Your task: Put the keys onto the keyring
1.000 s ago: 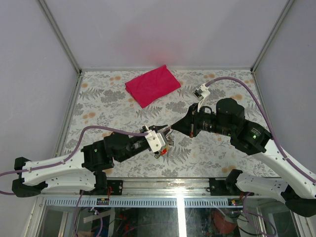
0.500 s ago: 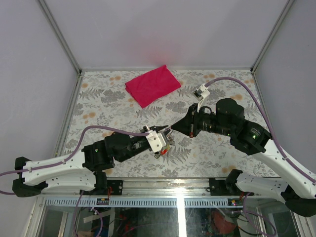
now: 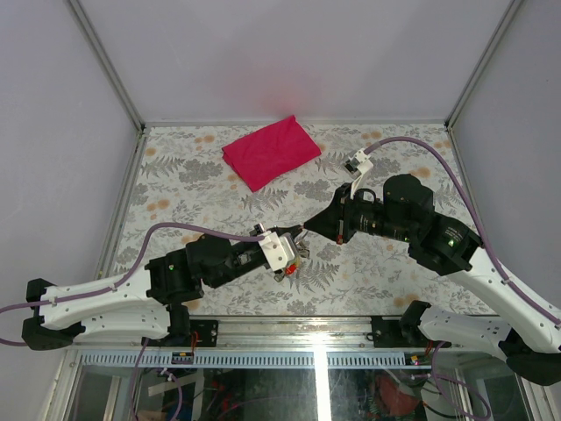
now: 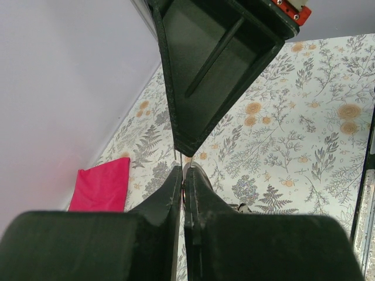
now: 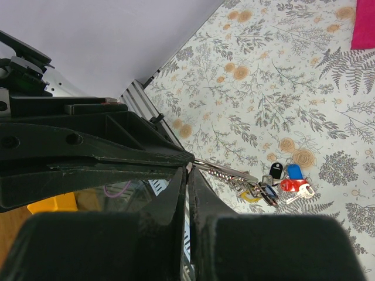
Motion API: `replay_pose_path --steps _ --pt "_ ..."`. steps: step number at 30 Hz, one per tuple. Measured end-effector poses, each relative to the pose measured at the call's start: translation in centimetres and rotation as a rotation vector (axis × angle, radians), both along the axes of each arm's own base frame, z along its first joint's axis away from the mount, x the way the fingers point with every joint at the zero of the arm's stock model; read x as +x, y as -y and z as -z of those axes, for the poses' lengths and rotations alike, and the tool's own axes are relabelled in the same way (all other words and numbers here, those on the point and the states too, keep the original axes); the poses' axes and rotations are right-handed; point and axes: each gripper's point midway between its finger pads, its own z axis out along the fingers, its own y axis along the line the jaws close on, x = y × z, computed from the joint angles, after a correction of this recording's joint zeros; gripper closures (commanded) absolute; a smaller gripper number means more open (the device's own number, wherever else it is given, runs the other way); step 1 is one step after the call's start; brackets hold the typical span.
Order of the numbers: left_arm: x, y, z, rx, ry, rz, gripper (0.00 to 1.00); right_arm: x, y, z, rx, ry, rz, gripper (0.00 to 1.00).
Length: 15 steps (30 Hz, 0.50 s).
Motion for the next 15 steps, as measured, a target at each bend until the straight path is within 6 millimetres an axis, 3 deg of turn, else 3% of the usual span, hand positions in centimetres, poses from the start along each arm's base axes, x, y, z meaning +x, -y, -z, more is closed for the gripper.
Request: replay_pose_path --steps 4,11,15 --pt "0.0 0.0 0.0 0.000 0.000 0.000 1.00 0.0 0.0 0.0 0.000 0.000 0.001 0.98" --pt "0.1 -0.1 0.0 0.002 0.000 -0.010 1.00 0.1 0.4 0.0 -0.003 0.009 0.016 0.63" --pt "0.3 -0.4 0.0 0.001 0.001 -0.024 1.00 -0.1 1.5 -0.2 0.007 0.039 0.046 0.58"
